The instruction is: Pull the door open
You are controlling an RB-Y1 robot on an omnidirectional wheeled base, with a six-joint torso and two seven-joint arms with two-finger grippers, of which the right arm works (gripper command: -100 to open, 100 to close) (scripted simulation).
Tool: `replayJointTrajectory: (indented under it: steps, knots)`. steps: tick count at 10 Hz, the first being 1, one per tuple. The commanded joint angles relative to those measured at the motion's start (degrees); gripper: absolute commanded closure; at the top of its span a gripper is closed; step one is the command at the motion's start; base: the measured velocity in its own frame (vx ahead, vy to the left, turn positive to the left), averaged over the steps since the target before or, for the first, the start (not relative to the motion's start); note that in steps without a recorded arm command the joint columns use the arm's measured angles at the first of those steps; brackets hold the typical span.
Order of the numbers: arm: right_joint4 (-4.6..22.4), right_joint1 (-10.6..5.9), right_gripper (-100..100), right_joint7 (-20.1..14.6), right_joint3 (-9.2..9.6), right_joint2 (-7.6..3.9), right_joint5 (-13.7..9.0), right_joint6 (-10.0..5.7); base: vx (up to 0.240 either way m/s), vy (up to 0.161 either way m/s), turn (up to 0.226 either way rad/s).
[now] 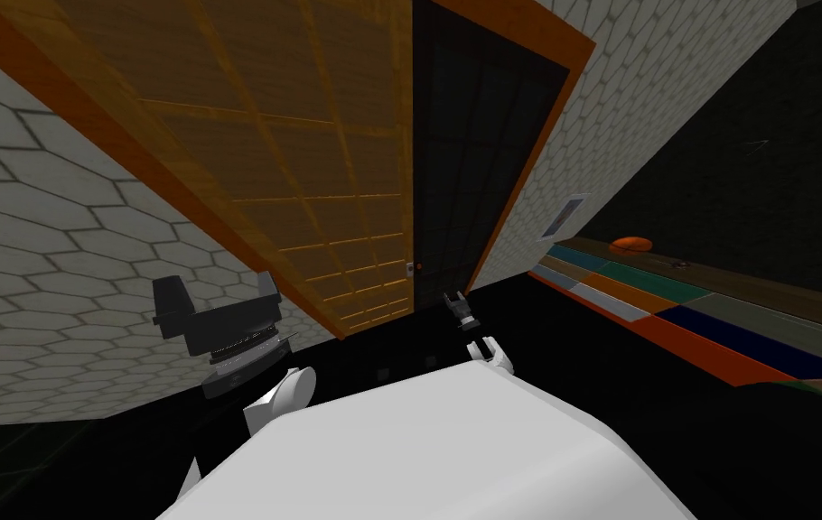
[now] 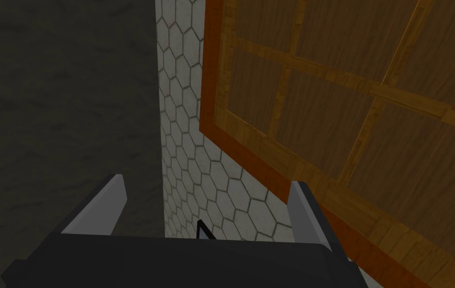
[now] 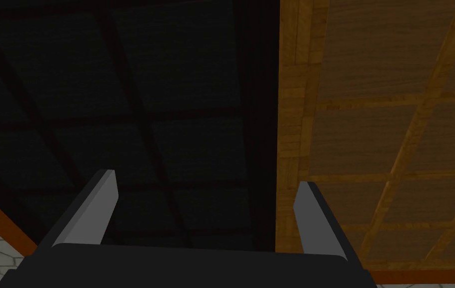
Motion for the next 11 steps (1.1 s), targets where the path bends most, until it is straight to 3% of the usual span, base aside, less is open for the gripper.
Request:
replayJointTrajectory:
  steps: [1, 6, 11]
  knots:
    - [2.38, -0.93, -100, 1.78, -0.57, -0.05, 0.9, -0.55, 0.153, 0.036, 0.015]
    - [9.18, -3.15, -100, 6.76, -2.25, 0.04, 3.56, -2.47, 0.126, 0.037, 0.012]
    - [14.34, -4.94, -100, 10.56, -3.51, 0.2, 5.59, -3.94, 0.138, 0.026, 0.011]
